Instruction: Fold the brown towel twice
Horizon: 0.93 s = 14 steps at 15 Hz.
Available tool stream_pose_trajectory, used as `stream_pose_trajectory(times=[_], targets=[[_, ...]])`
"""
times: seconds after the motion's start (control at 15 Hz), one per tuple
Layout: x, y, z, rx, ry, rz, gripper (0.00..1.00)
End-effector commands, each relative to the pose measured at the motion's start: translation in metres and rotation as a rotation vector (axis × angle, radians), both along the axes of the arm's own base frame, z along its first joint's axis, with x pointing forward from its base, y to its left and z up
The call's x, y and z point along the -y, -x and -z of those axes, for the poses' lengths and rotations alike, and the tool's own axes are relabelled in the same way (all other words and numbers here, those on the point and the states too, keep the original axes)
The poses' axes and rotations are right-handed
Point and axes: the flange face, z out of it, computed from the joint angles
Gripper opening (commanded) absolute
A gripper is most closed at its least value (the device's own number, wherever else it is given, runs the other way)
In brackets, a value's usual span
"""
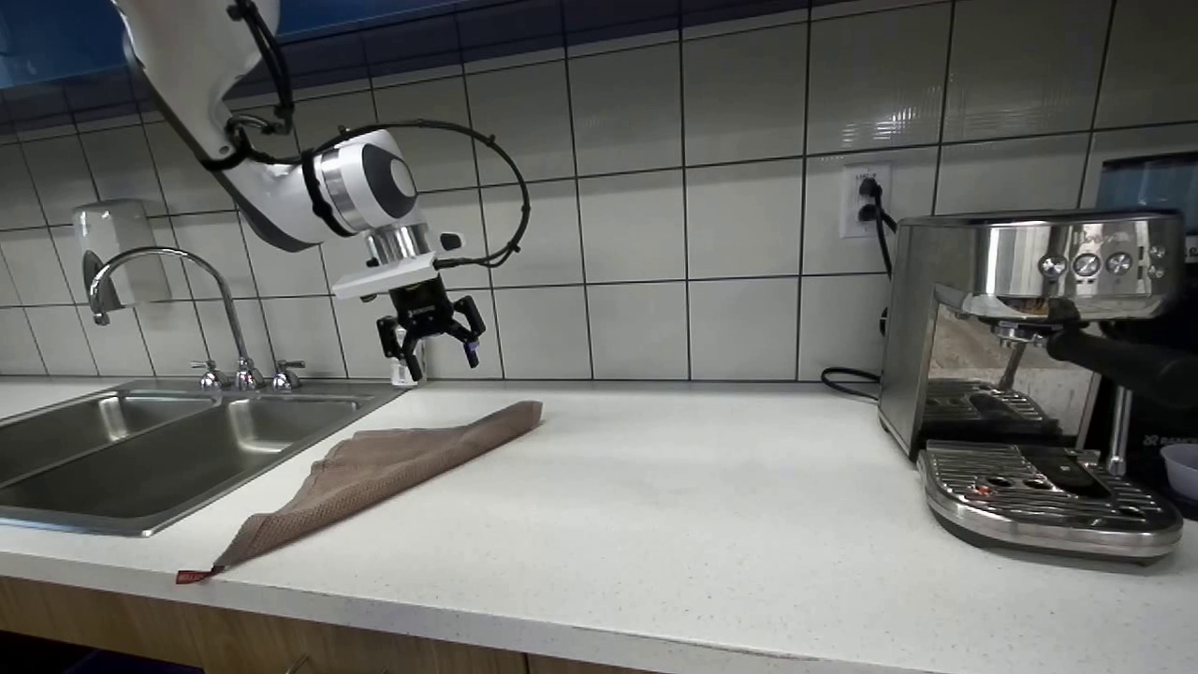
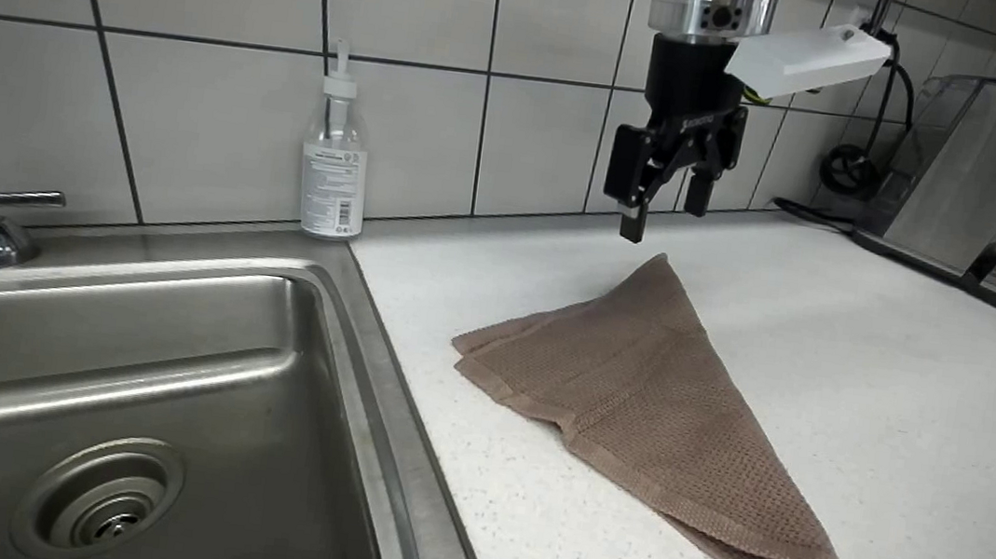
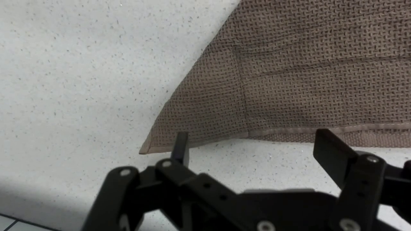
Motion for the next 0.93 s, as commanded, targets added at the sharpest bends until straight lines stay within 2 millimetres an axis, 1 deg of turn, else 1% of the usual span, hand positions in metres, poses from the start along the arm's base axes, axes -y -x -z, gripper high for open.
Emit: stream_pose_trajectory(times=[0.0,0.4,0.87], targets=[[0.0,-0.005,0.004,0.004,-0.026,0.094,1.0],[0.001,-0.015,0.026,-0.012,-0.077,0.275,1.0],[0.019,-0.037,0.044,-0.004,-0.083,0.422,1.0]])
